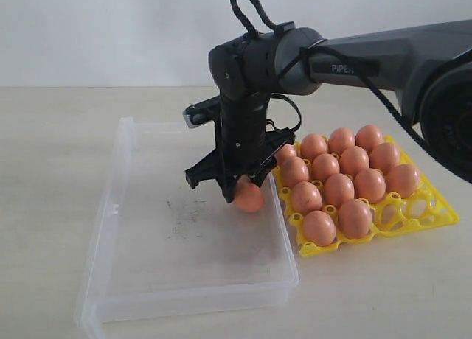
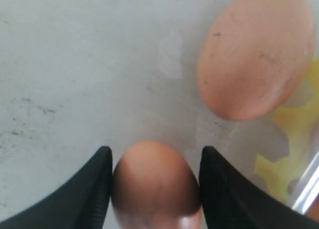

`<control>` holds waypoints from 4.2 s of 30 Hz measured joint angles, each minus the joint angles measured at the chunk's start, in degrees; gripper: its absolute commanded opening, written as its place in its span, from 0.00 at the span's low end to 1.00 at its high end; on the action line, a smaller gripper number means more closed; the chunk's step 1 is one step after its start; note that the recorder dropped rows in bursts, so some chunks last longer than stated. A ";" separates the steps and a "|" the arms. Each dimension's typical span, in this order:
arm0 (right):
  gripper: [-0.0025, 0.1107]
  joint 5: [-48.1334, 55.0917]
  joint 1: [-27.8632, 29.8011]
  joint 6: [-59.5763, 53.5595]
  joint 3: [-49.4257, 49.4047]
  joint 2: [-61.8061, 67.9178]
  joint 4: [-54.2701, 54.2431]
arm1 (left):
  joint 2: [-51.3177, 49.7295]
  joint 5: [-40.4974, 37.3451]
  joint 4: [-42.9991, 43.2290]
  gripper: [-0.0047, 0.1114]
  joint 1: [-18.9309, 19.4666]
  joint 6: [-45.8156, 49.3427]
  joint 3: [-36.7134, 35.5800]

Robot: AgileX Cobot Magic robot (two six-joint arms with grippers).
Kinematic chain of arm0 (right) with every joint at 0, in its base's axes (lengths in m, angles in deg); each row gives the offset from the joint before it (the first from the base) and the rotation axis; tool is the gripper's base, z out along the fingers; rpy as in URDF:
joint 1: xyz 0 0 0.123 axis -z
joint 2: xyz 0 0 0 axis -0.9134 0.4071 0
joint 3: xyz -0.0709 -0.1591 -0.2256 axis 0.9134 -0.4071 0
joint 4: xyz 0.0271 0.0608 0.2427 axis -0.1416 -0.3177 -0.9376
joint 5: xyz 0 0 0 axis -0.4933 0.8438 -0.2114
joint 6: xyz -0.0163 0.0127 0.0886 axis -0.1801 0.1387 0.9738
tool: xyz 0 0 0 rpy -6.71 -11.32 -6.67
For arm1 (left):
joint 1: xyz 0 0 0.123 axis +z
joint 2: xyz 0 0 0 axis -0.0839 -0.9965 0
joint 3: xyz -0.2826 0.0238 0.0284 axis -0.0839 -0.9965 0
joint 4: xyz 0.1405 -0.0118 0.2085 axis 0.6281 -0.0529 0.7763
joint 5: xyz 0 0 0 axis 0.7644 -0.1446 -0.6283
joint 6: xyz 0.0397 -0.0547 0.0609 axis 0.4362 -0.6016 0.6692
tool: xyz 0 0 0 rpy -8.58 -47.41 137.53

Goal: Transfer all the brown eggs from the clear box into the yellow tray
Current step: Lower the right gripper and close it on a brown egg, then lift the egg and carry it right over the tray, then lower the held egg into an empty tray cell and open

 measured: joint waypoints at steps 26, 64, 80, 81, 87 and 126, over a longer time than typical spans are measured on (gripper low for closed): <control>0.02 -128.11 -2.08 8.40 -63.78 -14.62 -8.15 | 0.00 0.00 0.00 0.07 0.00 0.00 0.00; 0.02 -118.94 -2.08 -7.29 -86.82 -36.26 -48.88 | 0.00 0.00 0.00 0.07 0.00 0.00 0.00; 0.02 -108.45 5.83 -4.66 -83.46 -30.22 -40.67 | 0.00 0.00 0.00 0.07 0.00 0.00 0.00; 0.02 -108.45 5.94 -4.46 -83.46 -30.28 -39.81 | 0.00 0.00 0.00 0.07 0.00 0.00 0.00; 0.02 -108.05 5.98 -4.18 -83.32 -30.19 -38.17 | 0.00 0.00 0.00 0.07 0.00 0.00 0.00; 0.03 -96.25 5.98 -16.91 -83.34 -48.60 -39.58 | 0.00 0.00 0.00 0.07 0.00 0.00 0.00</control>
